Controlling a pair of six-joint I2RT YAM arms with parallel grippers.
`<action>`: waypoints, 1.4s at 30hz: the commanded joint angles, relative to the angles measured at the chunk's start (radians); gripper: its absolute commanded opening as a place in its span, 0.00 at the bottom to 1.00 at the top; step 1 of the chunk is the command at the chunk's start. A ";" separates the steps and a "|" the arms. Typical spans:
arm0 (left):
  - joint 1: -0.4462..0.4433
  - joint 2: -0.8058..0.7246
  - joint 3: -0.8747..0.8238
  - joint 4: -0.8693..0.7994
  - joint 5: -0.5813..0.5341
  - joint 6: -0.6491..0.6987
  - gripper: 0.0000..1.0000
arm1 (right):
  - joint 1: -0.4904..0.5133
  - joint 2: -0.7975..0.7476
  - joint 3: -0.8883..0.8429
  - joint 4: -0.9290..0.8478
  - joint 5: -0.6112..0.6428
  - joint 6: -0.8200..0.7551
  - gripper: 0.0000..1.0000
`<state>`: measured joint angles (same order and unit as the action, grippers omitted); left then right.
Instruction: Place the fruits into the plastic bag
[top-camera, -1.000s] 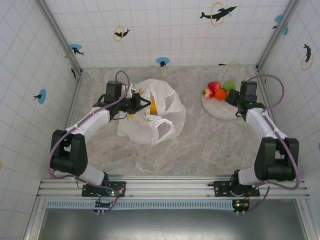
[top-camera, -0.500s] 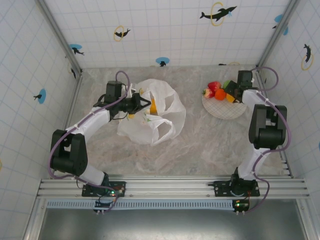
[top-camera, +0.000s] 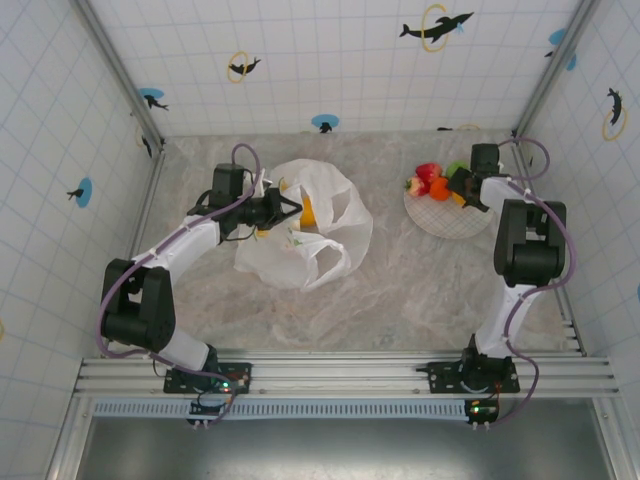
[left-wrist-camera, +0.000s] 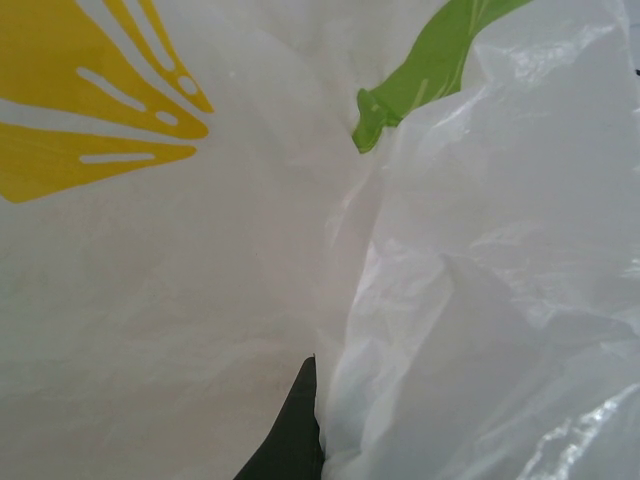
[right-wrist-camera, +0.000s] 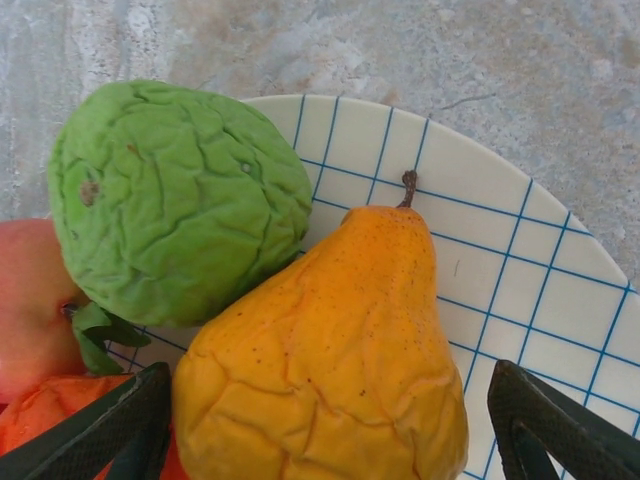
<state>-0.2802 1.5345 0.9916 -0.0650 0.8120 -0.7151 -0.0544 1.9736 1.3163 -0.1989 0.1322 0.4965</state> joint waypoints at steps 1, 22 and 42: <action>0.007 0.011 -0.007 0.019 0.022 -0.011 0.00 | -0.007 0.019 0.037 -0.018 0.000 0.007 0.80; 0.007 0.002 -0.007 0.021 0.028 -0.013 0.00 | -0.028 -0.429 -0.332 0.083 -0.113 -0.054 0.60; 0.007 0.003 -0.007 0.039 0.037 -0.033 0.00 | 0.639 -0.754 -0.599 0.184 -0.442 -0.322 0.60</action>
<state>-0.2802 1.5345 0.9916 -0.0429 0.8303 -0.7380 0.5526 1.1687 0.7002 -0.0494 -0.2863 0.2268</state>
